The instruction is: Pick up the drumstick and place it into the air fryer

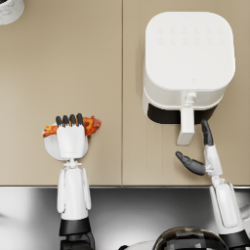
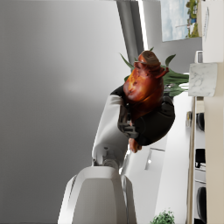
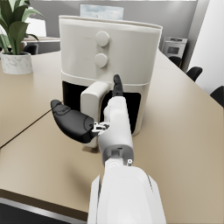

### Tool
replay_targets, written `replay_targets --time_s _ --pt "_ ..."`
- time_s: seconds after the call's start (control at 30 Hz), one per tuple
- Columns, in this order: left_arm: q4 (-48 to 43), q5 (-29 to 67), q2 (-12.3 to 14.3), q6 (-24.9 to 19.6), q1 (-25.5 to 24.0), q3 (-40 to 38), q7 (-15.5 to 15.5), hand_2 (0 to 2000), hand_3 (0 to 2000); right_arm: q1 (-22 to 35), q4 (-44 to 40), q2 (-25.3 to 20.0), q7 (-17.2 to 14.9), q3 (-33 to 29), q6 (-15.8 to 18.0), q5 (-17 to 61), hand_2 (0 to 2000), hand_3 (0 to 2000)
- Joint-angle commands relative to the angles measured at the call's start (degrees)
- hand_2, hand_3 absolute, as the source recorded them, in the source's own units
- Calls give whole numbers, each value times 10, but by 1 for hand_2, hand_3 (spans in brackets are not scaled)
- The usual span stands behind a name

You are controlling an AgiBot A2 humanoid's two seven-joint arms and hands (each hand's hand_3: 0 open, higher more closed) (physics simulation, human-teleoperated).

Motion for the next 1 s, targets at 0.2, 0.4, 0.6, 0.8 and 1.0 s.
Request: replay_targets --time_s 0.2,0.4,0.6,0.8,1.0 --pt "-104 0 5 10 11 -9 15 2000 2000 38 -106 -18 0 14 0 0 0 0" --pt "-119 0 9 15 15 -5 17 2000 2000 63 -168 -33 0 36 0 0 0 0" --pt "-128 0 13 5 21 -6 17 2000 2000 88 -207 -47 0 53 -6 0 0 0" --pt "-139 0 17 1 22 4 17 2000 2000 83 -153 -39 -1 69 -54 1 2000 1307" --pt "-139 -101 20 -2 24 18 15 2000 2000 38 -61 -6 -2 100 -12 2 2000 2000"
